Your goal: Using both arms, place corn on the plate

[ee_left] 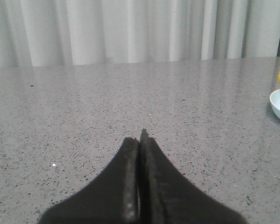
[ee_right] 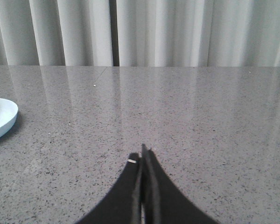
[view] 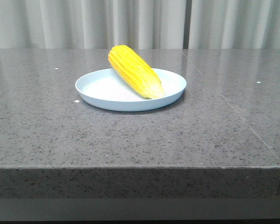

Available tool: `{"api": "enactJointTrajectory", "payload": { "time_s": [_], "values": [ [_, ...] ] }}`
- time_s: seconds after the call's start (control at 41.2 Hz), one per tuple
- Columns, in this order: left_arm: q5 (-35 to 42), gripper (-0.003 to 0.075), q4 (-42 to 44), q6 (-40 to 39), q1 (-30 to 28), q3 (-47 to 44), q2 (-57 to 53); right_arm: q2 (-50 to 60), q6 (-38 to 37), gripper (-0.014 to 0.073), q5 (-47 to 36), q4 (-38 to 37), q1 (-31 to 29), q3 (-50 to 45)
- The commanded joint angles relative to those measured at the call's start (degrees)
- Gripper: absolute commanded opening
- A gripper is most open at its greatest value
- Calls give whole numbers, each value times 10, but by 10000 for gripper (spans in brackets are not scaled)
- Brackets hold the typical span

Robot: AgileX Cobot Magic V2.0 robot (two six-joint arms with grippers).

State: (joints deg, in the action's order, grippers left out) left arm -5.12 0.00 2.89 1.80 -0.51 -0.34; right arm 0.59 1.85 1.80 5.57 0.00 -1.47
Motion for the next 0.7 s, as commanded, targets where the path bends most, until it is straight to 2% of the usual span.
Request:
{"api": "enactJointTrajectory", "payload": {
  "time_s": [0.0,0.121,0.68],
  "values": [
    [51,-20,-3,-3,-1,-13,-11,10,-3,-67,-56,2,-1,12],
    [51,-20,-3,-3,-1,-13,-11,10,-33,-67,-65,-15,-1,12],
    [51,-20,-3,-3,-1,-13,-11,10,-33,-67,-76,-24,-1,12]
  ]
}}
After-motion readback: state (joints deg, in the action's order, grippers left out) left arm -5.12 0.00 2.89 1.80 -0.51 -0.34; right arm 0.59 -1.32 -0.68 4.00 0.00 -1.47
